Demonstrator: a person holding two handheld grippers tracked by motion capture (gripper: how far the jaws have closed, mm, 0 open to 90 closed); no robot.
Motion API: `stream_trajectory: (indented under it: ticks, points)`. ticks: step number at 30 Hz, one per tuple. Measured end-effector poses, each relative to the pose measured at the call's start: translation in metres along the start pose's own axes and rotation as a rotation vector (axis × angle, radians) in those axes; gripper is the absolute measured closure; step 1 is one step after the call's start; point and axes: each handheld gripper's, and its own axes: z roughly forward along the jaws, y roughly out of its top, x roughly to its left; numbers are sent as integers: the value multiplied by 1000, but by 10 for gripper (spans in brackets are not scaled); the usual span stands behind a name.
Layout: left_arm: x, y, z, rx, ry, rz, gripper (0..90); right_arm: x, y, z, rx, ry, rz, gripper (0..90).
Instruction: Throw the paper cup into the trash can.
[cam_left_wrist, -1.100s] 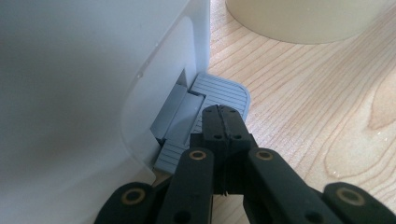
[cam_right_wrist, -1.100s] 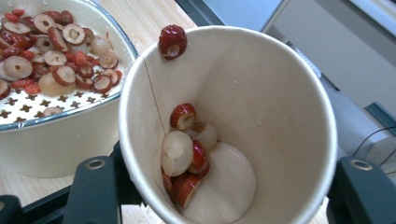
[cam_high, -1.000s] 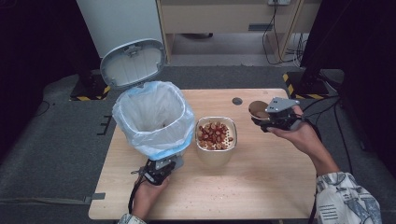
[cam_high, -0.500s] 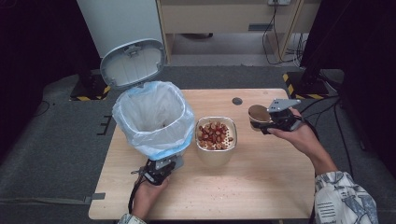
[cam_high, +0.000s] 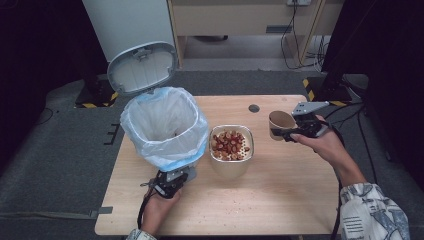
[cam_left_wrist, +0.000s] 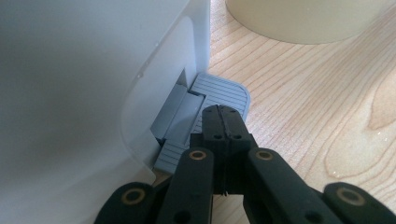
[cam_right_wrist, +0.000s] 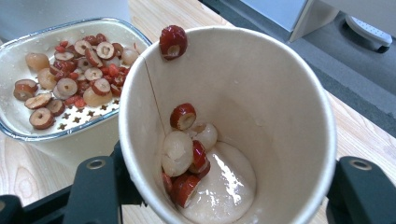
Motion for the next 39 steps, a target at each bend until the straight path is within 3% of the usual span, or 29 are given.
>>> stream_trajectory:
  ticks: [13, 26, 39]
  points:
    - [0, 0, 0, 0, 0, 0, 895, -4, 10, -8, -2, 21, 54, 366]
    - [0, 0, 0, 0, 0, 1, 895, 0, 22, -9, 6, 32, 61, 367]
    - [0, 0, 0, 1, 1, 3, 895, 17, 60, -11, -1, 56, 42, 367]
